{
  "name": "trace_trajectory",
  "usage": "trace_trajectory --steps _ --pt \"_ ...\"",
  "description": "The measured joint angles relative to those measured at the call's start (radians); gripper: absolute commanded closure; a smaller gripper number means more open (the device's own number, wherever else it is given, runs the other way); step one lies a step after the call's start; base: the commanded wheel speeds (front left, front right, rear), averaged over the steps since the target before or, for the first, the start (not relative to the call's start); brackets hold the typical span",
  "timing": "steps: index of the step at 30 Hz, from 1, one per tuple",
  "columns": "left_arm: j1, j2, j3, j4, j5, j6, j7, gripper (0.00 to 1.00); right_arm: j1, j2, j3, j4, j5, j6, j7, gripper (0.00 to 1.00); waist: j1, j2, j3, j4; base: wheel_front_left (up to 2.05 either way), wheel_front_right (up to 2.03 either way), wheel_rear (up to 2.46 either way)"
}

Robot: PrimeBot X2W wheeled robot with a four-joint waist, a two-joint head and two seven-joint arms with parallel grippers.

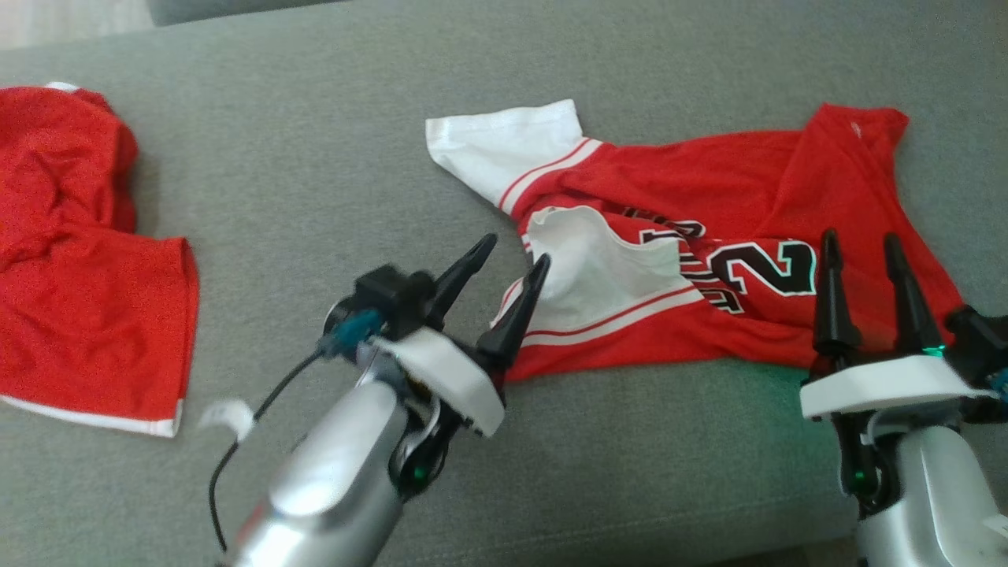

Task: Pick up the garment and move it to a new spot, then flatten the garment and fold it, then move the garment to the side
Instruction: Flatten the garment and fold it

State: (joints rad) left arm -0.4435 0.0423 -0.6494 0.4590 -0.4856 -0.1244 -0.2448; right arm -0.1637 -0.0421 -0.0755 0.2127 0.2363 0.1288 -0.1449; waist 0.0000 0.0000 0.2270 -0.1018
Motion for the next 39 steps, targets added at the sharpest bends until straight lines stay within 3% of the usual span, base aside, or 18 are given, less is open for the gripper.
trace_trajectory --steps 9,19,20,22,30,39 --pt "-0.176 0.000 -0.066 0.166 0.027 0.001 -0.002 0.00 -0.017 -0.001 0.041 0.032 0.013 0.000 -0.024 0.00 0.0000 0.0000 0.038 -0.049 0.00 0.00 0.00" --pt "-0.226 -0.001 -0.123 0.248 0.043 0.001 -0.004 0.00 -0.042 -0.001 0.061 0.057 0.033 0.000 -0.042 0.00 0.0000 0.0000 0.051 -0.073 0.00 0.00 0.00" --pt "-0.229 -0.001 -0.134 0.256 0.039 0.001 -0.004 0.22 -0.045 -0.001 0.061 0.061 0.035 0.000 -0.046 0.00 0.0000 0.0000 0.053 -0.075 0.00 0.00 0.00" --pt "-0.235 -0.001 -0.144 0.258 0.038 0.002 -0.004 1.00 -0.052 -0.001 0.061 0.064 0.035 0.000 -0.049 0.00 0.0000 0.0000 0.054 -0.076 0.00 0.00 0.00" --pt "-0.243 -0.002 -0.102 0.200 0.039 0.026 -0.005 1.00 -0.054 -0.001 0.053 0.082 0.035 0.000 -0.058 0.00 0.0000 0.0000 0.051 -0.064 0.00 0.00 0.00" --pt "-0.242 0.053 0.142 -0.027 0.108 0.047 -0.005 1.00 -0.058 -0.001 0.000 0.095 0.026 0.000 -0.046 0.00 0.0000 0.0000 0.005 -0.015 0.00 0.00 0.00"
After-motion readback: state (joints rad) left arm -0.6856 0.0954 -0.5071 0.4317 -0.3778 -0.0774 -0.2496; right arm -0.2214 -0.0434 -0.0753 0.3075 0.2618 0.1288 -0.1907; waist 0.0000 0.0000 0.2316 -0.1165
